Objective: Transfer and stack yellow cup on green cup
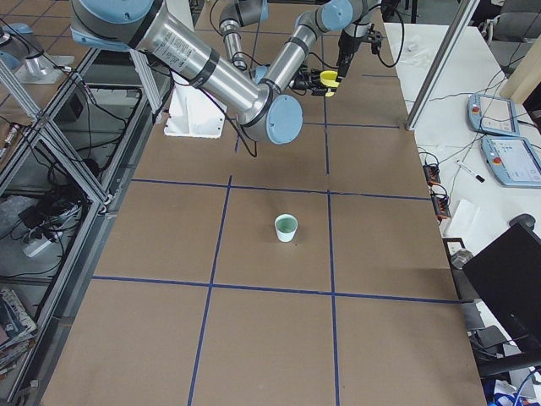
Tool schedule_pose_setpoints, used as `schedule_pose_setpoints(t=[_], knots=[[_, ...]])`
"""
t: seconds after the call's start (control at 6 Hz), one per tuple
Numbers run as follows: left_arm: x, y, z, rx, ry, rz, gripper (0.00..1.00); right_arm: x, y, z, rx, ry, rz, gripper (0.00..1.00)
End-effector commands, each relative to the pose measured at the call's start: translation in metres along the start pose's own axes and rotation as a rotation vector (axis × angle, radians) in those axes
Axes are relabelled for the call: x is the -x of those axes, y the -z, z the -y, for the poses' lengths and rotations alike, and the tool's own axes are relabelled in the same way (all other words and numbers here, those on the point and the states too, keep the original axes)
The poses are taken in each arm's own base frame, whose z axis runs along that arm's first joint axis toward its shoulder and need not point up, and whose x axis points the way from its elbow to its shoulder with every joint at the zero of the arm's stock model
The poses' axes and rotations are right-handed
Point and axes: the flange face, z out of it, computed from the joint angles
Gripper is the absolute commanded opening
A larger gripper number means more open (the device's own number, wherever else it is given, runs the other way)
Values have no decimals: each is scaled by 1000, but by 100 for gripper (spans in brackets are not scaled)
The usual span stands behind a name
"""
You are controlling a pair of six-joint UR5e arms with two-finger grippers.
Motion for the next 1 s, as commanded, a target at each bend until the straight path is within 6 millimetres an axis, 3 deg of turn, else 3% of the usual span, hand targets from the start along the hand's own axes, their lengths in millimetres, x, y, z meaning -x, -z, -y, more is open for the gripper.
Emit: schedule_pose_setpoints(t=[0.0,0.33,0.83], knots=[[1,0,-2,3,1,-2,42,25,-21,-6,4,20,-42,90],[1,0,-2,5,7,-3,42,37,-56,-23,0,56,-93,86],[7,1,-7,7,4,-2,42,36,-61,-22,-2,66,-99,71]])
